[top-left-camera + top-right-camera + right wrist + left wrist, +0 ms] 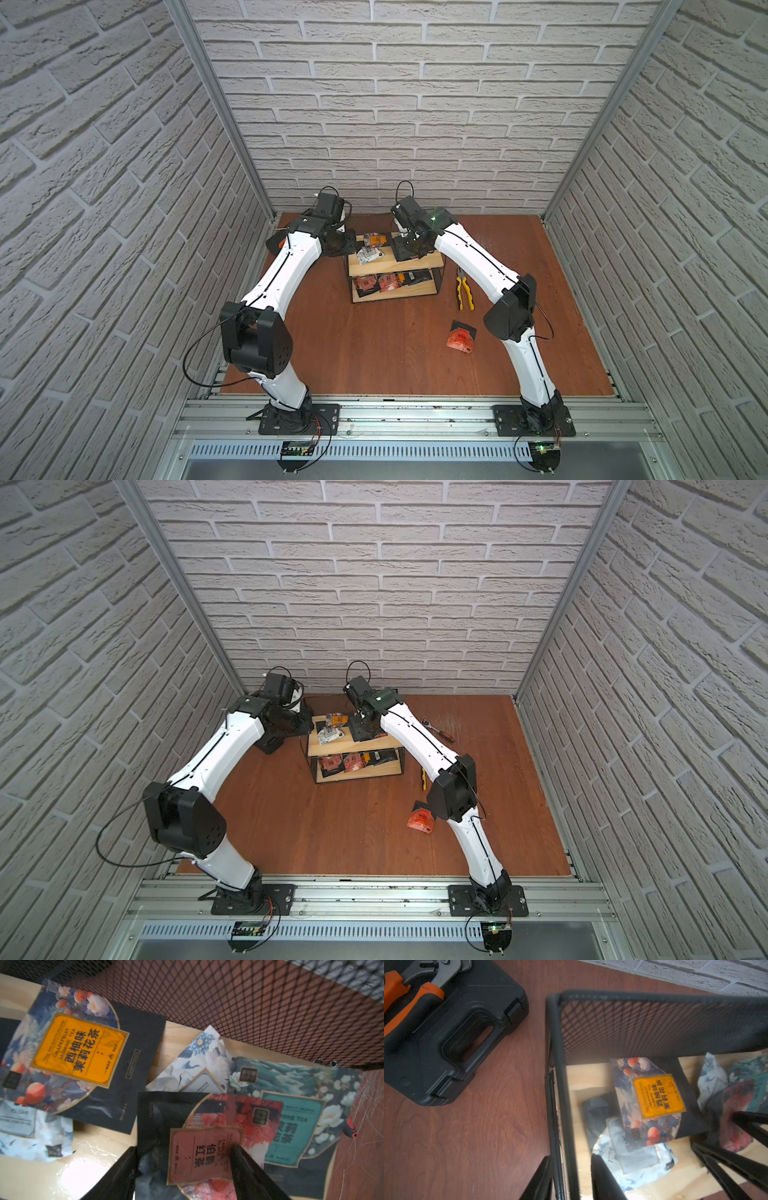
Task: Remove the tea bags from the shelf
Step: Pick up the tea bag from the shelf.
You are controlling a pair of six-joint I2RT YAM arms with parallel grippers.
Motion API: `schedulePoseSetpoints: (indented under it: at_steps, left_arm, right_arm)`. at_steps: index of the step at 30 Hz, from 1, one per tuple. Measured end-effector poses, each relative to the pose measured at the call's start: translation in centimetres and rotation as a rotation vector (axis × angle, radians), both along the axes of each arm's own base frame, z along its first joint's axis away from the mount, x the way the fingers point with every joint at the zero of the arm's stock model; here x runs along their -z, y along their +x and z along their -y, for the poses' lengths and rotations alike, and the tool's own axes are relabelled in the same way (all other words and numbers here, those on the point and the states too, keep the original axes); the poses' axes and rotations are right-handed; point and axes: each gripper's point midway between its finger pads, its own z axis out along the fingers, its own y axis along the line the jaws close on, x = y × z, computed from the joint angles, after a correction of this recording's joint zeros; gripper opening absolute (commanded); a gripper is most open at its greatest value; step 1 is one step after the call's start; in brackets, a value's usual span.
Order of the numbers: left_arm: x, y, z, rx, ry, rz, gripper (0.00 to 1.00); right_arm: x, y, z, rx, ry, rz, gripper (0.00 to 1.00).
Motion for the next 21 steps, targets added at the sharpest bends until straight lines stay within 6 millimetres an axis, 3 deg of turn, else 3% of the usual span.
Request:
schedulePoseSetpoints:
  at_steps: [15,21]
  left_arm:
    - [0.02,0.05,-0.03,0.0,-0.003,-0.001,0.35]
    - [-0.03,0.11,-0.08,0.0,-0.005,-0.001,0.35]
  right_arm:
    - [-0.04,-0.23,-0.2,0.029,0.043,-0.015,0.28]
    - [-0.08,-0.19,-0.1,0.045,0.069,-0.029,0.26]
